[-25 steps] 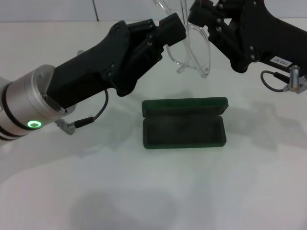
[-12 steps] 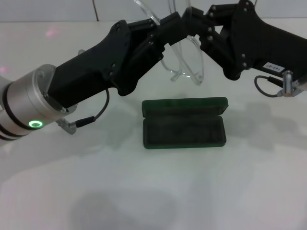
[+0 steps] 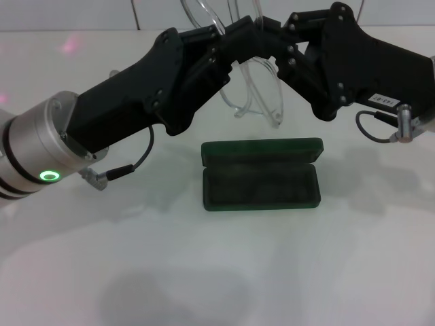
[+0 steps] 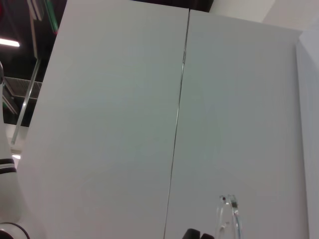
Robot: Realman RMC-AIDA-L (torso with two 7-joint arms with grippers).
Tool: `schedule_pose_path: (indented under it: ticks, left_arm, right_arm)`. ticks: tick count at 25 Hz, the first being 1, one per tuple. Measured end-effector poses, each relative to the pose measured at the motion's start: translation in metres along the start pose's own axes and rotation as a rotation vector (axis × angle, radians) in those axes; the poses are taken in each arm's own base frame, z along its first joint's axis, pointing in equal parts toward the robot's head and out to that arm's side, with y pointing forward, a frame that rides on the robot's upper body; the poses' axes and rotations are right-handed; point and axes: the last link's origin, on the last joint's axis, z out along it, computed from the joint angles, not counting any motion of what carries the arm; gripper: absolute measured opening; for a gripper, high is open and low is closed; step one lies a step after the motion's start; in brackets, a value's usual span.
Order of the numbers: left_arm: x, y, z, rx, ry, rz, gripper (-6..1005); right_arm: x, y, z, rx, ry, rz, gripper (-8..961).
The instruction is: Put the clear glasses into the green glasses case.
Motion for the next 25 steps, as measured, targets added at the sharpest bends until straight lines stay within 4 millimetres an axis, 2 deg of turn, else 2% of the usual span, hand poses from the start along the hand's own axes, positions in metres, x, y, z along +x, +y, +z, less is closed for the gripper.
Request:
schedule_pose_path:
  ticks: [25]
  left_arm:
    - [-0.0002, -0.0026, -0.0004, 0.016, -0.005, 0.002, 59]
  right_arm:
    - [0.0004, -0.0024, 0.0010, 0.009, 0.005, -0.010, 77]
